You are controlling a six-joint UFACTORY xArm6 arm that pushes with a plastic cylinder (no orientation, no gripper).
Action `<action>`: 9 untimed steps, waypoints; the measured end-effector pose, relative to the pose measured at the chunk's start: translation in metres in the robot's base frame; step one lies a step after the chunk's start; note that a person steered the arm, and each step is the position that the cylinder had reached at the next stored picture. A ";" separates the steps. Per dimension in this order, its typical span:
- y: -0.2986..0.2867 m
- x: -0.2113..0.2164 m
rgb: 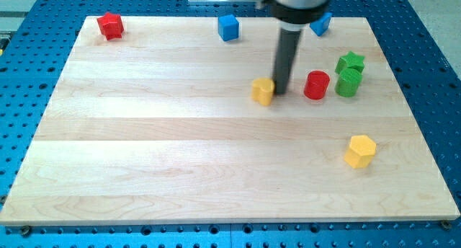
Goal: Push the yellow heart towards the center left of the board
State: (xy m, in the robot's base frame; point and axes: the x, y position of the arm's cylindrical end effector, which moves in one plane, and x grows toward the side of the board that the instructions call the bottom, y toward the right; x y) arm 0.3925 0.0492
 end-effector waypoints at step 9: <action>-0.203 0.028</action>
State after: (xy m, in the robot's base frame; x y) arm 0.4208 -0.1536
